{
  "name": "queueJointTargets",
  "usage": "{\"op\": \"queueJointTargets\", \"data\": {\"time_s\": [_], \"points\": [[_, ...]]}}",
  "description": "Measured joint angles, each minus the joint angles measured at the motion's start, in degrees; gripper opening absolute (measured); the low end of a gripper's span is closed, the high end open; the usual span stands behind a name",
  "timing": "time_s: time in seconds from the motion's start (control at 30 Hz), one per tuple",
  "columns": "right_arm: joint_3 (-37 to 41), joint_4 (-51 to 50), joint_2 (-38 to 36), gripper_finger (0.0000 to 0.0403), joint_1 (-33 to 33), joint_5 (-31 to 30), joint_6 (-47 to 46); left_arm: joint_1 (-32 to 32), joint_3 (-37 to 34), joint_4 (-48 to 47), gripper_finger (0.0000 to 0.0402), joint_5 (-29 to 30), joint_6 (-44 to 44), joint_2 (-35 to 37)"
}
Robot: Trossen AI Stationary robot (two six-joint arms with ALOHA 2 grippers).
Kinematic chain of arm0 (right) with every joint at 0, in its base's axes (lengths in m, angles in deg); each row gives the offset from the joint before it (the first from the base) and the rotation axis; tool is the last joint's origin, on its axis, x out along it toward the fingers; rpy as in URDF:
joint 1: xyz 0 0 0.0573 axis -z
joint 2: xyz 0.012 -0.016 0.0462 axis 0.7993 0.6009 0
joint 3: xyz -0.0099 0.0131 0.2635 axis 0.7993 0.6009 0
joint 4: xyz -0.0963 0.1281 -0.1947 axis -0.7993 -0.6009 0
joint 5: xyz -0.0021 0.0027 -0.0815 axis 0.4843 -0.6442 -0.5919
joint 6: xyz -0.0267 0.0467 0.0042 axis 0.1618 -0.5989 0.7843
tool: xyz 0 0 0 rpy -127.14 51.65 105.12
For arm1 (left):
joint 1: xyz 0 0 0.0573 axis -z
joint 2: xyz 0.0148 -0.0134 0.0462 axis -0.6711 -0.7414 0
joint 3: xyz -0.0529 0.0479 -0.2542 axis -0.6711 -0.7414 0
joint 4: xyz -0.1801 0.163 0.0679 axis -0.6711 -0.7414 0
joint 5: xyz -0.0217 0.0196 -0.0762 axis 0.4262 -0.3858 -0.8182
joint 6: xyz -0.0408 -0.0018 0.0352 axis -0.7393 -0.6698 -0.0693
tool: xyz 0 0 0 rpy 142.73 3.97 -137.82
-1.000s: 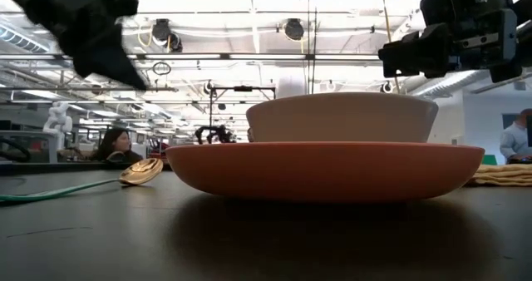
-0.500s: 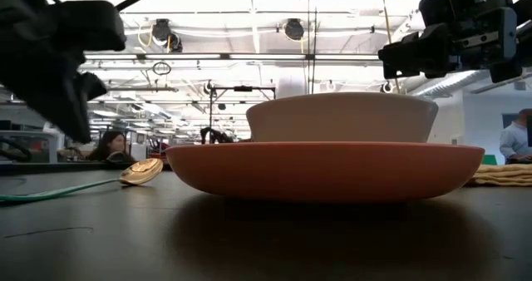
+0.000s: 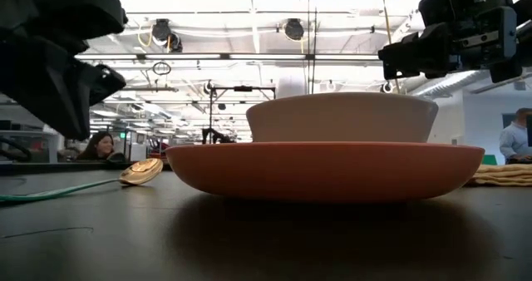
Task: Set table place
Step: Put the green spoon into the white bowl
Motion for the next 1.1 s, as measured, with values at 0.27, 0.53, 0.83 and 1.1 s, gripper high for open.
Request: {"op": "queueJointTargets", "data": {"time_s": [0.27, 0.53, 0.83, 1.1], "points": [[0.0, -0.2, 0.0, 0.0000, 0.0, 0.0, 0.0, 0.0, 0.6, 0.7, 0.0047, 3.9, 3.5, 0.0], [0.0, -0.2, 0.0, 0.0000, -0.1, 0.0, 0.0, -0.6, 0.6, -0.1, 0.0047, 6.1, 12.3, 0.0], [0.0, -0.2, 0.0, 0.0000, -0.1, 0.0, 0.2, -3.9, 4.4, -4.1, 0.0047, 7.2, 24.9, 0.0], [0.0, -0.2, 0.0, 0.0000, -0.1, 0.0, 0.2, -6.2, 8.9, -9.9, 0.0047, 2.4, 37.6, 0.0]]}}
